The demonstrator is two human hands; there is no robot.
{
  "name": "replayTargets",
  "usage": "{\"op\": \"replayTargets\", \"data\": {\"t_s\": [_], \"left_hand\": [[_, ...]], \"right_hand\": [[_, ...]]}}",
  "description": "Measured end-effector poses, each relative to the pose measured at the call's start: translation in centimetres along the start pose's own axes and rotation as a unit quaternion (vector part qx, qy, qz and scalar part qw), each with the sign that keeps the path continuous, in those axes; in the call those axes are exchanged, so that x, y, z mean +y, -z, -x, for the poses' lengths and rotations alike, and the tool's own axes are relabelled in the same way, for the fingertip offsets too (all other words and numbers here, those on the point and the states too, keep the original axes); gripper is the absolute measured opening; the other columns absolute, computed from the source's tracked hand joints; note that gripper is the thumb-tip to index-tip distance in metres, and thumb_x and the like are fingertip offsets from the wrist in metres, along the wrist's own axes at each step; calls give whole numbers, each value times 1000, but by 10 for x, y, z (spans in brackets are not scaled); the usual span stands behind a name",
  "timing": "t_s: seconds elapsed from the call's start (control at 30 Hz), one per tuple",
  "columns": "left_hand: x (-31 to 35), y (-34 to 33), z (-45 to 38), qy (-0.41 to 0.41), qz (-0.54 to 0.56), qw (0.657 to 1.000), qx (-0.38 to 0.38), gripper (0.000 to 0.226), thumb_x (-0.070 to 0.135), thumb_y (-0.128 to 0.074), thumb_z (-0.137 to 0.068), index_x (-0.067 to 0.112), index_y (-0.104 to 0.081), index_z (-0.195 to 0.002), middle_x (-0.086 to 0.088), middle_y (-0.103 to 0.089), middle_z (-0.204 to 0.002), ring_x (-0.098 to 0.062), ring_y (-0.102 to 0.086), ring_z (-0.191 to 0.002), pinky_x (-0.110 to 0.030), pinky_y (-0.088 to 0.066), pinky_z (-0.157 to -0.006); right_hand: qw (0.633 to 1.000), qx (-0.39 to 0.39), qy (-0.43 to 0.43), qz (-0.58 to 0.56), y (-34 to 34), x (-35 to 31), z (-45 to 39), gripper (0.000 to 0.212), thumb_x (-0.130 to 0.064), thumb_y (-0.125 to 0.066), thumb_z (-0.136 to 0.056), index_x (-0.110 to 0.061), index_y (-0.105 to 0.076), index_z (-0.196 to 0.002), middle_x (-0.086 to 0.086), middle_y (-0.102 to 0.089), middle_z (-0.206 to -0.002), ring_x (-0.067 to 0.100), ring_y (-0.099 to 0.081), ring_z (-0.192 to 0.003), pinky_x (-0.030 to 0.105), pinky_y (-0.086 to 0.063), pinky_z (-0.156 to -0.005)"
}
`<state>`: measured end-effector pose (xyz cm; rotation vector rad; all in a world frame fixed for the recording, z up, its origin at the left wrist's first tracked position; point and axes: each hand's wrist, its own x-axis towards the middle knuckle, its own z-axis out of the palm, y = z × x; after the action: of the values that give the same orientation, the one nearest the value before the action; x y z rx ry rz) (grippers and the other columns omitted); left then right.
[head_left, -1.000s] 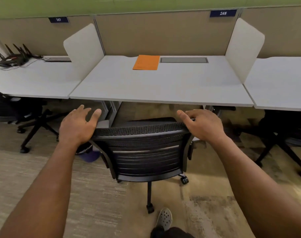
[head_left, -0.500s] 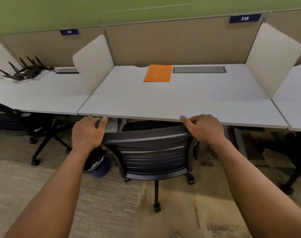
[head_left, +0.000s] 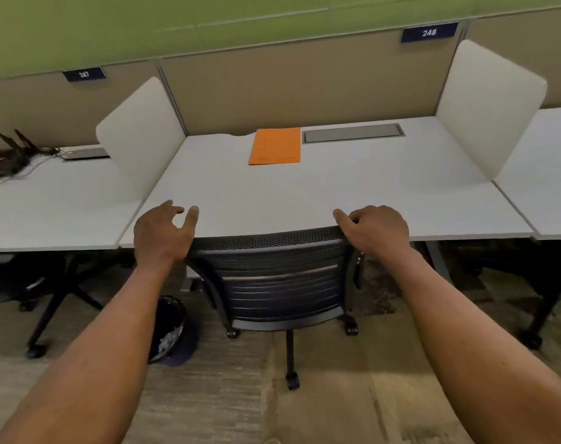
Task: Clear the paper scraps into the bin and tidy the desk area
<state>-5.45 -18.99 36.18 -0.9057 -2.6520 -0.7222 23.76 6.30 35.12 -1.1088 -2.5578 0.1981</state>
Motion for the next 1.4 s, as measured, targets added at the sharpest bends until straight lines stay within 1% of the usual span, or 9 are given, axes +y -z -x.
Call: {"op": "replayTargets", "data": {"t_s": [0.17,0.3,0.53,0.7,0.77,0.8,0.87,1.0,1.4], "left_hand": [[-1,-14,-24,-17,5,999,-34,72,70,-33,-85,16,-71,-112,-6,-54,-142,-26,-47,-130,-47,-33,-110],[2,-23,-44,-31,11,998,-48,71,71,-33,-86,17,-70,-114,-5,-54,-143,-25,-48,-129,-45,-34,-110],[14,-41,-67,-44,23,997,-67,74,75,-29,-87,20,-70,-114,-3,-56,-140,-24,-54,-123,-44,-38,-105],[23,-49,-82,-51,15,995,-84,81,75,-22,-87,17,-65,-124,-6,-53,-143,-27,-48,-129,-45,-33,-107],[26,-53,-89,-57,0,993,-104,86,75,-18,-89,14,-51,-140,-9,-41,-152,-29,-37,-138,-47,-26,-114],[27,-55,-92,-61,-10,992,-111,86,74,-17,-90,13,-43,-145,-10,-35,-156,-29,-31,-142,-48,-22,-117],[29,-60,-97,-63,-20,991,-117,85,72,-16,-92,13,-33,-151,-9,-25,-160,-29,-22,-146,-49,-16,-119],[37,-66,-100,-60,-14,990,-125,86,74,-15,-91,15,-30,-152,-8,-23,-161,-28,-20,-147,-48,-17,-119],[42,-66,-94,-86,-34,992,-83,79,64,-17,-91,13,-51,-140,-12,-36,-155,-30,-27,-144,-47,-17,-118]], "right_hand": [[999,29,-30,22,-10,-1,-9,69,-64,-26,-88,-19,-71,-63,-4,-62,-52,17,-54,-55,23,-27,-57],[998,26,-58,23,-12,-1,-24,70,-67,-25,-86,-20,-72,-62,-4,-62,-53,16,-54,-55,25,-37,-51],[995,37,-95,22,-11,11,-43,71,-68,-25,-84,-20,-73,-66,-2,-62,-56,18,-53,-58,26,-34,-50],[996,22,-84,-8,-6,17,-58,62,-67,-21,-85,-30,-52,-45,-10,-55,-52,28,-57,-70,30,-34,-59],[998,6,-65,-14,-5,20,-65,63,-65,-21,-89,-30,-73,-82,-1,-73,-96,31,-59,-104,38,-42,-86],[998,-11,-63,-8,-6,23,-69,66,-65,-21,-90,-26,-70,-111,1,-64,-126,28,-50,-123,41,-36,-102],[998,-31,-62,8,-8,27,-75,72,-67,-19,-91,-24,-47,-141,0,-36,-153,21,-27,-141,43,-19,-115],[998,-21,-67,-2,-5,35,-82,80,-71,-18,-87,-23,-25,-151,-1,-17,-160,17,-11,-146,40,-9,-118],[997,-42,-61,25,-4,36,-83,79,-69,-13,-89,-23,-21,-152,0,-17,-160,17,-12,-146,40,-7,-118]]}}
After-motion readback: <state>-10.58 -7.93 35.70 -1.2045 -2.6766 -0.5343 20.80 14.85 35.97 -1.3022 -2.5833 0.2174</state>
